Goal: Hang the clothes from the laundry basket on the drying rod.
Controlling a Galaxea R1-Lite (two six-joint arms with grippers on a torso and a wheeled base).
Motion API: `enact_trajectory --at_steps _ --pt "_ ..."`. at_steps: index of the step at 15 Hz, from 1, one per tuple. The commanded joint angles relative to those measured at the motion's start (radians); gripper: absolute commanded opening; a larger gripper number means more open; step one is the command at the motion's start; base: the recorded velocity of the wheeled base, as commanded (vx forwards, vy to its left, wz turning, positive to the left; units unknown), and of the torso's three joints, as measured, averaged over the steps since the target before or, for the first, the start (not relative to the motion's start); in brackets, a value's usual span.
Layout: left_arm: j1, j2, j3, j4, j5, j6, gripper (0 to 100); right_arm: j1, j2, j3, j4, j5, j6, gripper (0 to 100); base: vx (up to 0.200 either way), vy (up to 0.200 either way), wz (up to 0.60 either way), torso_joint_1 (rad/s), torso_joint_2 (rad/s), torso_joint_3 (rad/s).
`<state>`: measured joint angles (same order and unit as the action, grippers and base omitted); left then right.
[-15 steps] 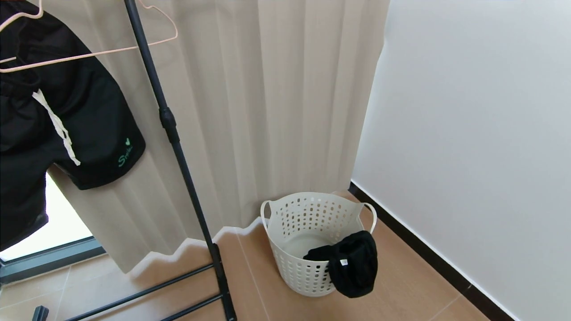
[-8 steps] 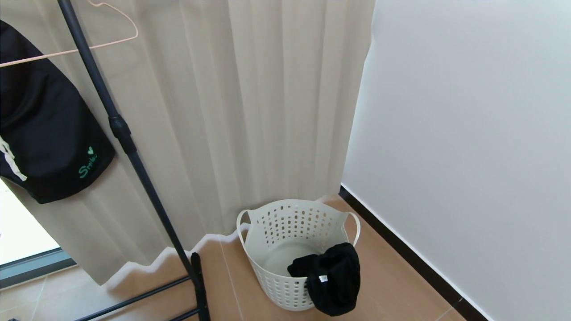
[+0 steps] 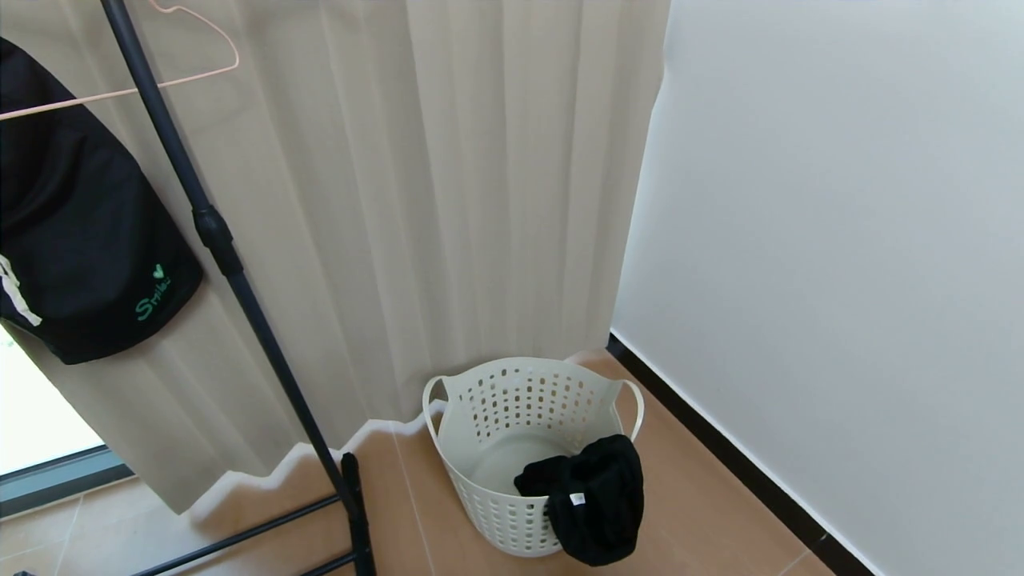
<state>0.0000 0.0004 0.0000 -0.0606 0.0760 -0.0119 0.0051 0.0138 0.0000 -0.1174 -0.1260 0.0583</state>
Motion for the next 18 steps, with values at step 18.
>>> enact_trajectory --at_steps 18 --pt "0.002 0.0 0.0 0.001 0.001 0.0 100 -0.001 0.0 0.0 0.001 -0.001 0.003 100 0.0 0.0 0.0 0.002 0.0 -0.16"
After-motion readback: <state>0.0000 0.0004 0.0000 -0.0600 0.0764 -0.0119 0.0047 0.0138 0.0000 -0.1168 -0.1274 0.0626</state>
